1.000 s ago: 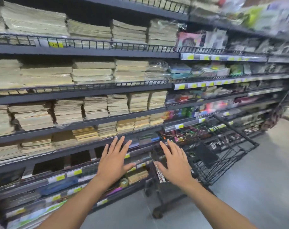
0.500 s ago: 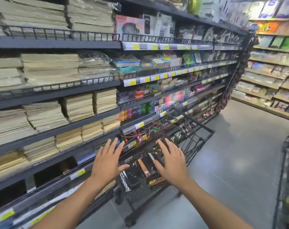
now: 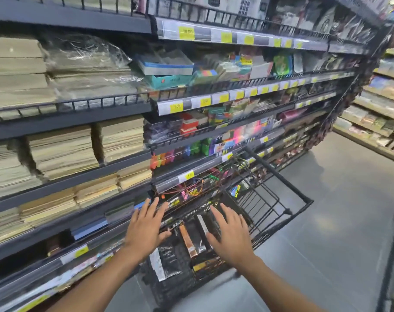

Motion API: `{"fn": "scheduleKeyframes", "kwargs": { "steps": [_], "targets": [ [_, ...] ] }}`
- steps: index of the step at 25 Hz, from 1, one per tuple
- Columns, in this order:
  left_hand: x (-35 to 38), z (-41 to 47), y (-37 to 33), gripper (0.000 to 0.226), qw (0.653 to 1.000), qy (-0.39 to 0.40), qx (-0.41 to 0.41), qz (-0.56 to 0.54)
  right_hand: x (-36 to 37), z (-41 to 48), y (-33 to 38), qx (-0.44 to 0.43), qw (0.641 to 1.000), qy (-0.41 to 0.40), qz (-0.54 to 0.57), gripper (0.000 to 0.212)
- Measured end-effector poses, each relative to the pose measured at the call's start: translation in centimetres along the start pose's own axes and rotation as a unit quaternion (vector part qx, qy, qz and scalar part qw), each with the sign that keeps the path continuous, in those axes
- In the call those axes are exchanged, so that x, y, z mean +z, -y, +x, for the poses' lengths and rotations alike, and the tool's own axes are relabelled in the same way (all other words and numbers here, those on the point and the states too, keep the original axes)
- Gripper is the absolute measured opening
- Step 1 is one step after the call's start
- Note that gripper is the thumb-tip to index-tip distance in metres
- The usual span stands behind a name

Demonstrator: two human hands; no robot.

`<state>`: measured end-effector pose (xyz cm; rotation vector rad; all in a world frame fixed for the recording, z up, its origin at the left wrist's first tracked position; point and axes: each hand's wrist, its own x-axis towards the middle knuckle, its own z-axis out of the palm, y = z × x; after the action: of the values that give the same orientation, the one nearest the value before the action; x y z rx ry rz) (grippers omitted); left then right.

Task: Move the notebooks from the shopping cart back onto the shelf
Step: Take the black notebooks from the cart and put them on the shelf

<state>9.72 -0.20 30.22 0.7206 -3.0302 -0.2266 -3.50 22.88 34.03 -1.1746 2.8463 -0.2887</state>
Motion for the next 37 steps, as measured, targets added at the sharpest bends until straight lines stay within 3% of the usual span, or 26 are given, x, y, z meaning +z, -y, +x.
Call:
{"fn": "scheduleKeyframes", "kwargs": {
  "steps": [7, 14, 19, 22, 25, 28, 33, 37],
  "targets": [
    [5.2, 5.6, 0.5, 0.094, 0.989, 0.063, -0.126, -0.033, 5.9, 11.5, -3.8, -0.090, 0.990, 0.106, 0.003, 0.073],
    [12.1, 8.0, -1.3, 0.081, 0.944, 0.127, -0.286, -0.108, 14.4, 19.0, -6.7, -0.174, 0.955, 0.238, 0.033, 0.075],
    [18.1, 9.8, -0.7, 0.097, 0.901, 0.154, -0.354, -0.197, 21.0, 20.0, -7.3, -0.184, 0.934, 0.303, 0.039, 0.084],
    [21.6, 10.9, 0.1, 0.091, 0.861, 0.152, -0.395, -0.282, 25.4, 20.2, -7.8, -0.159, 0.917, 0.359, 0.069, 0.084],
    [25.5, 11.6, 0.8, 0.087, 0.792, 0.174, -0.468, -0.351, 30.8, 20.2, -7.9, -0.085, 0.877, 0.453, 0.131, 0.068],
    [29.0, 12.2, 1.2, 0.063, 0.744, 0.178, -0.529, -0.367, 36.2, 20.0, -7.8, -0.024, 0.835, 0.532, 0.142, 0.055],
    [32.5, 13.3, 1.5, 0.046, 0.716, 0.195, -0.580, -0.338, 43.0, 19.1, -7.2, 0.094, 0.801, 0.563, 0.182, 0.051],
    [35.0, 13.4, 2.1, 0.039, 0.668, 0.199, -0.620, -0.360, 46.3, 18.7, -5.8, 0.093, 0.798, 0.571, 0.172, 0.040]
  ]
}}
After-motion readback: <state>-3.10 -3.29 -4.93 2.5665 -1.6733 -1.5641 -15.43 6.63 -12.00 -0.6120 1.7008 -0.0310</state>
